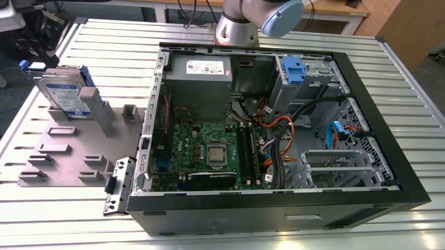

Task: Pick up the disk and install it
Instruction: 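Pick up the disk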

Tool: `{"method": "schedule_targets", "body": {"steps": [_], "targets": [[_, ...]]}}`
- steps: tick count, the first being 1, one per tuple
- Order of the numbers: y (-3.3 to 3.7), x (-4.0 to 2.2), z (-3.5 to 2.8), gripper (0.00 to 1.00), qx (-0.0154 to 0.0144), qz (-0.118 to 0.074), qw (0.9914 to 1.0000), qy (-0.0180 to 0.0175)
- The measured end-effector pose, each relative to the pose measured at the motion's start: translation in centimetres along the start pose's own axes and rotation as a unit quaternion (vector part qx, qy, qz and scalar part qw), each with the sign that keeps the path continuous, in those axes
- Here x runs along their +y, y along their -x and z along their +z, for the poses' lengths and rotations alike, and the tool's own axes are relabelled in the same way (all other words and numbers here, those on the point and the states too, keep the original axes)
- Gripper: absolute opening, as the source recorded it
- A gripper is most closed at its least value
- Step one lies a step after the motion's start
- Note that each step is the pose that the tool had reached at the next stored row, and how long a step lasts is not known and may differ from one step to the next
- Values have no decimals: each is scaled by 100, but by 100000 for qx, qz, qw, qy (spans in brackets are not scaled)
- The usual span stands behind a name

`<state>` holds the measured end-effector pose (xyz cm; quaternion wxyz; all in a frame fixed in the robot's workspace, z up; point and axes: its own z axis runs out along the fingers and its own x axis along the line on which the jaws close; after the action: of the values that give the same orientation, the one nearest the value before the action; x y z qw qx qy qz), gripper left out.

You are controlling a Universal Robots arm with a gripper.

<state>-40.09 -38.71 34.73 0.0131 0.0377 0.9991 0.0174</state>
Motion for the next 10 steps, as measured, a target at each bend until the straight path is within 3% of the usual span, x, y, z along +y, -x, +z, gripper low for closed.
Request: {"method": "schedule_targets", "body": {"steps": [3,6,10], "targets": [[0,0,0,11,20,-582,99998,13],[0,0,1,11,86,-2423,99971,60],[0,0,2,11,207,-5857,99828,147]]}}
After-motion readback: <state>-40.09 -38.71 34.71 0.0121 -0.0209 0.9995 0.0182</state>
